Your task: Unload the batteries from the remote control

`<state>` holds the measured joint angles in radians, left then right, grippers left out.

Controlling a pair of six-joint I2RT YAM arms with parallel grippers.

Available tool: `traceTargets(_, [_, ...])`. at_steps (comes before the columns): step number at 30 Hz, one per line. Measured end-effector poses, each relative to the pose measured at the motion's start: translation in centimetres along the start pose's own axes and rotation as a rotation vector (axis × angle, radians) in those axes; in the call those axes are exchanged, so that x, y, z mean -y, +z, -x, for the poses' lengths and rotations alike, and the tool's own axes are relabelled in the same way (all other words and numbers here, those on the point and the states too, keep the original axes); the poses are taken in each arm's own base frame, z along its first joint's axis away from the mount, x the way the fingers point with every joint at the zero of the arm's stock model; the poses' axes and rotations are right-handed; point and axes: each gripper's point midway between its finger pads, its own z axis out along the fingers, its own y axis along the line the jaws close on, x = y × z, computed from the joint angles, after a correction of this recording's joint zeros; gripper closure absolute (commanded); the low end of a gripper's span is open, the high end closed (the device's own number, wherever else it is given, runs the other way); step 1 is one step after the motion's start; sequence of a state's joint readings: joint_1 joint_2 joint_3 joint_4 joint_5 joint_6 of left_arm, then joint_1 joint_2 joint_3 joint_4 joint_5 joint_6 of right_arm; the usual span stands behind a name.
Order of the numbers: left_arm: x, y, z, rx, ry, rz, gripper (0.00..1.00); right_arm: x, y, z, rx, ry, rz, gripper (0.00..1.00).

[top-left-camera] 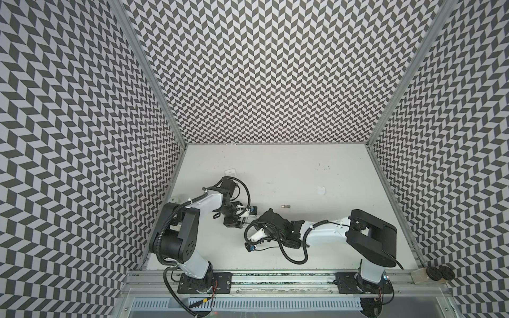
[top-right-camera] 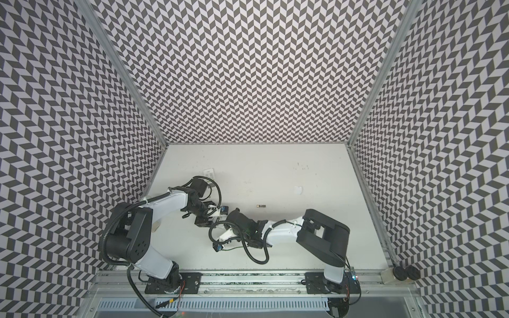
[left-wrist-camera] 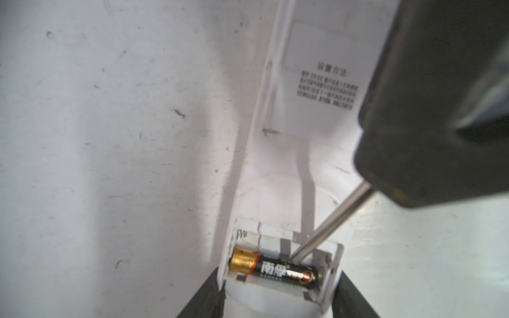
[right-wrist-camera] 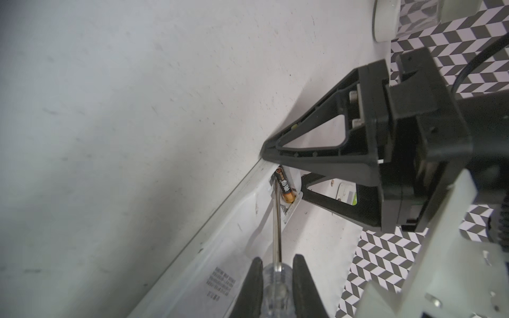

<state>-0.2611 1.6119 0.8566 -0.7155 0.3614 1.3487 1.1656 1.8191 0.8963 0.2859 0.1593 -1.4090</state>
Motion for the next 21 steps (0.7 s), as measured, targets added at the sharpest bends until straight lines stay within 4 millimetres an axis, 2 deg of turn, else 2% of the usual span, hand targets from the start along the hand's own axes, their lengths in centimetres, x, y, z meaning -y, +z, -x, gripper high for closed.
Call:
traceTargets(11, [-0.2,0.0,-0.2,-0.01,-0.004,0.008,0.43,-0.6,0.0,-0.6,-0.017,0.072,-0.181,1.0])
traceTargets(16, [-0.2,0.0,0.0,-0.002,-0.007,0.007,0.42,-0.5,0.1,-0.7,-0.004,0.124,-0.212,1.0])
traceTargets(21, [-0.1,0.0,0.2,0.009,-0.015,0.003,0.42,-0.3,0.4,-1.4,-0.035,0.087,-0.19,1.0])
